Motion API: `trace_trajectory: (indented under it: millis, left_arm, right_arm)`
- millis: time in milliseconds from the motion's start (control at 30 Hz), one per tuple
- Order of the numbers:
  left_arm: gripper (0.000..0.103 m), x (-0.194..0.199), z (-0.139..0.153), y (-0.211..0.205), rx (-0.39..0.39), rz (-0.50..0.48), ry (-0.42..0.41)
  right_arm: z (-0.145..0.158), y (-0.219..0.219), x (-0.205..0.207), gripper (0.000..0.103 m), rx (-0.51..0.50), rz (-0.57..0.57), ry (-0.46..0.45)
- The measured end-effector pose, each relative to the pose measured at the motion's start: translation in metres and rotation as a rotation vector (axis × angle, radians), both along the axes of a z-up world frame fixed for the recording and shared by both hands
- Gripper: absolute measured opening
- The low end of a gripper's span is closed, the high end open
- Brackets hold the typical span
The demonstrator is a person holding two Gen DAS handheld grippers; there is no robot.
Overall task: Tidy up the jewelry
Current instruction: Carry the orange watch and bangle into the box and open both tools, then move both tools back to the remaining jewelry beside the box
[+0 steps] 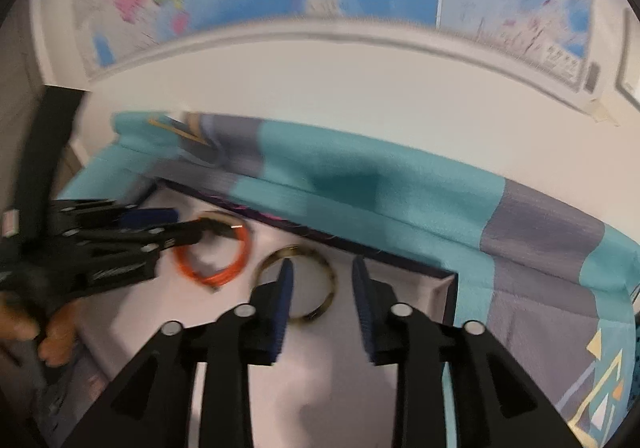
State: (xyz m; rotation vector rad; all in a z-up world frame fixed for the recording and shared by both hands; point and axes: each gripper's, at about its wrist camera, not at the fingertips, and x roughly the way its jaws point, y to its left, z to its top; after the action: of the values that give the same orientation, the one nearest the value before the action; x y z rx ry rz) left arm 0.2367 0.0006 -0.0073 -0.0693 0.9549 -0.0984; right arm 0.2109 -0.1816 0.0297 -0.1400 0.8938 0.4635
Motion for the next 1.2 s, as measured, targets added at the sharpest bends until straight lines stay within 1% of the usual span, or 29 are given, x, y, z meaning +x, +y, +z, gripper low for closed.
trace_trajectory:
  millis: [33, 67, 100, 133, 200, 333, 467, 633, 767, 867, 933, 1000, 1133, 1200]
  left_arm:
    - [0.038, -0.008, 0.006, 0.0, 0.008, -0.005, -0.03]
    - [0.039, -0.014, 0.01, 0.0, 0.016, -0.01, -0.049]
    - [0.042, -0.021, 0.015, 0.0, 0.023, -0.018, -0.07]
    - [0.045, -0.032, 0.021, 0.001, 0.032, -0.031, -0.105]
    - [0.047, -0.055, 0.03, 0.001, 0.048, -0.053, -0.156]
    - [0.054, -0.101, 0.038, 0.003, 0.059, -0.105, -0.221]
    - [0.056, -0.139, 0.034, 0.005, 0.068, -0.144, -0.244]
    - [0.057, -0.173, 0.019, 0.004, 0.083, -0.175, -0.224]
    - [0.058, -0.188, 0.01, -0.008, 0.122, -0.173, -0.227]
    - [0.06, -0.196, 0.01, -0.018, 0.141, -0.184, -0.239]
    - [0.062, -0.202, 0.012, -0.024, 0.169, -0.189, -0.259]
    - [0.064, -0.206, 0.014, -0.029, 0.177, -0.202, -0.271]
    - [0.064, -0.21, 0.017, -0.034, 0.186, -0.211, -0.283]
    - [0.064, -0.211, 0.017, -0.034, 0.187, -0.21, -0.281]
  right_arm:
    - [0.008, -0.005, -0.014, 0.034, 0.03, 0.027, -0.016]
    - [0.013, -0.007, -0.023, 0.04, 0.038, 0.039, -0.027]
    - [0.019, -0.011, -0.038, 0.042, 0.049, 0.061, -0.045]
    - [0.023, -0.014, -0.05, 0.042, 0.055, 0.078, -0.054]
    - [0.027, -0.02, -0.073, 0.044, 0.064, 0.113, -0.061]
    - [0.023, -0.032, -0.116, 0.044, 0.062, 0.155, -0.046]
    - [0.008, -0.036, -0.137, 0.044, 0.048, 0.166, -0.003]
    - [-0.011, -0.033, -0.154, 0.044, 0.04, 0.166, 0.046]
    - [-0.02, -0.036, -0.158, 0.044, 0.078, 0.144, 0.078]
    - [-0.025, -0.037, -0.157, 0.044, 0.097, 0.126, 0.094]
    - [-0.026, -0.035, -0.157, 0.044, 0.104, 0.124, 0.099]
    - [-0.028, -0.034, -0.156, 0.044, 0.105, 0.121, 0.103]
    - [-0.031, -0.032, -0.152, 0.044, 0.11, 0.116, 0.114]
    - [-0.032, -0.031, -0.151, 0.041, 0.104, 0.114, 0.117]
